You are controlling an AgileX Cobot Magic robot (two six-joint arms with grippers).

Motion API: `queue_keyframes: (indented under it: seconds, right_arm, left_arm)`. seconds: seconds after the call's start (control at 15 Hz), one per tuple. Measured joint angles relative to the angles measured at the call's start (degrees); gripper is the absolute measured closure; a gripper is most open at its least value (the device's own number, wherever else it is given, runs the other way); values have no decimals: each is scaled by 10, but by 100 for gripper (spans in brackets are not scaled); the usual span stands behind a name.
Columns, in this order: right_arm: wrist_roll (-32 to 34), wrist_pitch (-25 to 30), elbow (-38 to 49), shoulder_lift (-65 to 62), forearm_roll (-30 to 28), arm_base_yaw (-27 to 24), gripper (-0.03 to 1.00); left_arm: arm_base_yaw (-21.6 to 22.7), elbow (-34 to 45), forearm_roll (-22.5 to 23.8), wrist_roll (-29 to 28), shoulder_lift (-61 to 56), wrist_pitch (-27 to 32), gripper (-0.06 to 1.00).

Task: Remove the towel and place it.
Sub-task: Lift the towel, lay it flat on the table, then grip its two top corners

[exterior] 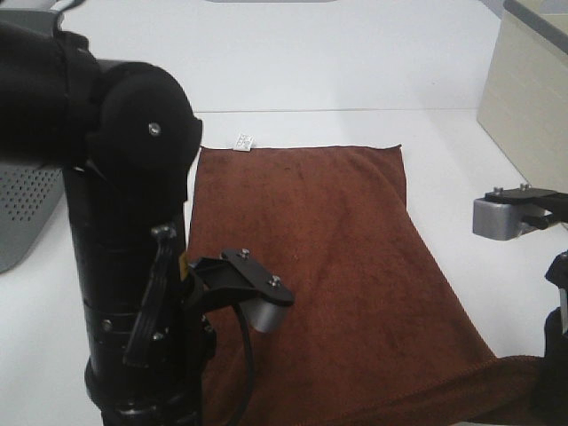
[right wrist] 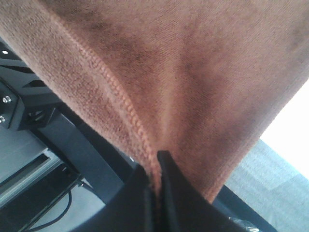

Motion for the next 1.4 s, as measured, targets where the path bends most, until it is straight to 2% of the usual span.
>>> queue_keyframes:
  seconds: [0.2, 0.53, 0.87, 1.13, 1.27, 1.4]
  right_arm:
    - [1, -1, 0, 38, 1, 0, 96]
    - [1, -2, 28, 119, 13, 0, 96]
    - [1, -3, 29, 138, 28, 0, 96]
    - [1, -5, 45, 138, 30, 0, 95]
    - [2, -5, 46, 138, 32, 0, 89]
    - [14, -6, 46, 138, 37, 0, 74]
  left_arm:
    - [-3, -4, -10, 2, 28, 2, 94]
    - [-17, -57, -41, 5, 93, 2, 94]
    - [-58, -84, -49, 5, 132, 2, 94]
    - [-68, -88, -59, 5, 139, 3, 94]
    - [-70, -88, -60, 5, 139, 3, 88]
    - [-70, -88, -72, -4, 139, 3, 65]
